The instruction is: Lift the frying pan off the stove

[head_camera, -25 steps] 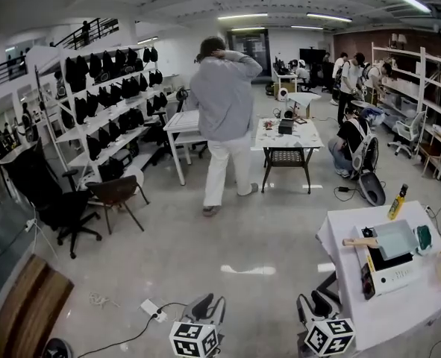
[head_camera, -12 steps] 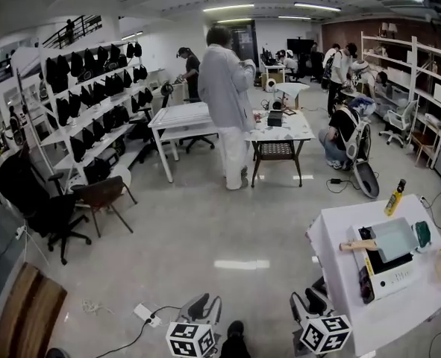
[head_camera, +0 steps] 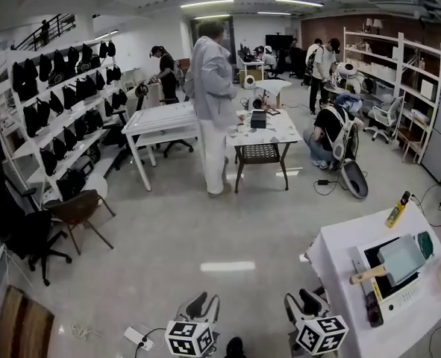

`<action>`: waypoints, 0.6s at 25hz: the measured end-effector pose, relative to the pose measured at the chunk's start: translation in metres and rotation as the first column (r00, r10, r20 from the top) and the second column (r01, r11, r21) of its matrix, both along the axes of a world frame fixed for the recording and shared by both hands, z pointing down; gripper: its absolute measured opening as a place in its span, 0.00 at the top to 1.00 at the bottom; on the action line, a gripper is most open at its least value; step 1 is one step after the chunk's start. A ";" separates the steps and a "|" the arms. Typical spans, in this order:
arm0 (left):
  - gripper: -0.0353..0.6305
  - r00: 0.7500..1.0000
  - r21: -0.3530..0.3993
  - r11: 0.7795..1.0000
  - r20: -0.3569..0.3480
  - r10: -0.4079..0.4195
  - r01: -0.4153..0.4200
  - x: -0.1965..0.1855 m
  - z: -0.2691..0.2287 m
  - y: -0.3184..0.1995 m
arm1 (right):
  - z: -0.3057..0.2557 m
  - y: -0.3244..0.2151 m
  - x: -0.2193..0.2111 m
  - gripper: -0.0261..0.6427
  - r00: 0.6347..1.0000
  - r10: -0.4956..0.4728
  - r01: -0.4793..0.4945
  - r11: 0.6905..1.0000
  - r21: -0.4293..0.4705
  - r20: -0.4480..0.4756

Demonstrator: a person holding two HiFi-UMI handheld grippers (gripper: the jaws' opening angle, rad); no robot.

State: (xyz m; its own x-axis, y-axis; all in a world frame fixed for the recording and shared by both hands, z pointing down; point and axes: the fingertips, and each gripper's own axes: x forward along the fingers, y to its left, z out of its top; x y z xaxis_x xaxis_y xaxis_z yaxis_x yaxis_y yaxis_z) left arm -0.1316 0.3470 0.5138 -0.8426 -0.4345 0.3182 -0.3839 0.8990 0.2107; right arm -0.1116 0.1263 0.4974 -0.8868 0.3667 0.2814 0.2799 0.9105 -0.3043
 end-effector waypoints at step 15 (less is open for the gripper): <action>0.80 0.970 -0.001 0.970 -0.008 0.243 -0.243 -0.170 -0.001 -0.019 | -0.031 -0.009 -0.117 0.72 0.971 0.226 -0.225 0.974 -0.017 0.075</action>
